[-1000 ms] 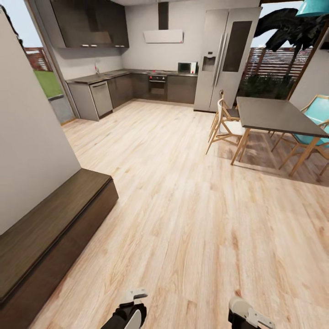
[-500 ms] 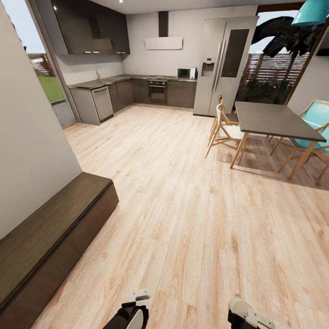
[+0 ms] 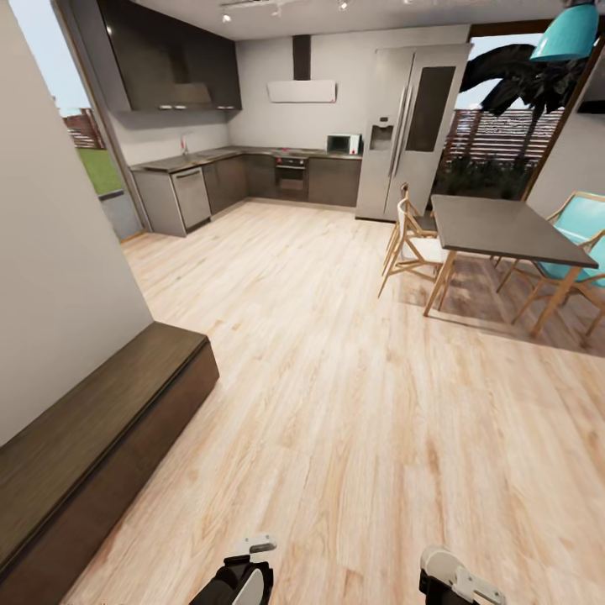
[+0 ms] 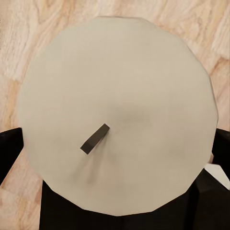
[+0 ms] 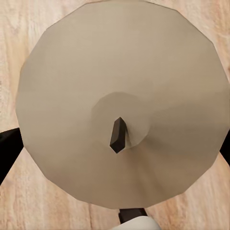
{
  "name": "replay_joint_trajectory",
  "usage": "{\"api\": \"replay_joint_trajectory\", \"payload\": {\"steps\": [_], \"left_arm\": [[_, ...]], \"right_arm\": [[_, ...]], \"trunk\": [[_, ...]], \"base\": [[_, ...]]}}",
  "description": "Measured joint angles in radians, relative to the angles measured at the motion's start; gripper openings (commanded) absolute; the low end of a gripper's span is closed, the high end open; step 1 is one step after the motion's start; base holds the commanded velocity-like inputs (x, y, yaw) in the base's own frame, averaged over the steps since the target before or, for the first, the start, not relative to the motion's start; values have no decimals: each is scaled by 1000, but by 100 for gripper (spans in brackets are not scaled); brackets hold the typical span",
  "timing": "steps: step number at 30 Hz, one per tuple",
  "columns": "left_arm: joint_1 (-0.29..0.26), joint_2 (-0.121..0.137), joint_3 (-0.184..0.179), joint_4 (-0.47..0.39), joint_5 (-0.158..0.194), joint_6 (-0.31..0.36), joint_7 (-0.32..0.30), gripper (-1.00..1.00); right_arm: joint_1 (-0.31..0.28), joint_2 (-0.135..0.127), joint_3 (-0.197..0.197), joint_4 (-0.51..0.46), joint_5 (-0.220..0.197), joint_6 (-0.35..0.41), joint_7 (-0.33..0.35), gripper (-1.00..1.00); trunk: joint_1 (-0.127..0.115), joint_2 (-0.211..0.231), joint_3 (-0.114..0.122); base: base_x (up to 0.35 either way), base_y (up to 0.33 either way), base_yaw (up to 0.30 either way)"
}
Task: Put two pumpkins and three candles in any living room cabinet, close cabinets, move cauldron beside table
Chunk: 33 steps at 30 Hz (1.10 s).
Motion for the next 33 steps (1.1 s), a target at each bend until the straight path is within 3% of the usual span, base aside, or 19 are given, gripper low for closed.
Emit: {"api": "replay_joint_trajectory", "payload": {"steps": [21, 33], "left_arm": [[0, 1, -1, 0, -1, -3, 1, -100], [0, 0, -1, 9, -11, -18, 14, -100]], "right_arm": [[0, 3, 1, 2, -1, 2, 0, -100], [0, 4, 3, 2, -1, 3, 0, -100]], "trunk": [[0, 0, 33], [0, 0, 53]], "base": [[-1, -2, 105], [-21, -148, 100]]}}
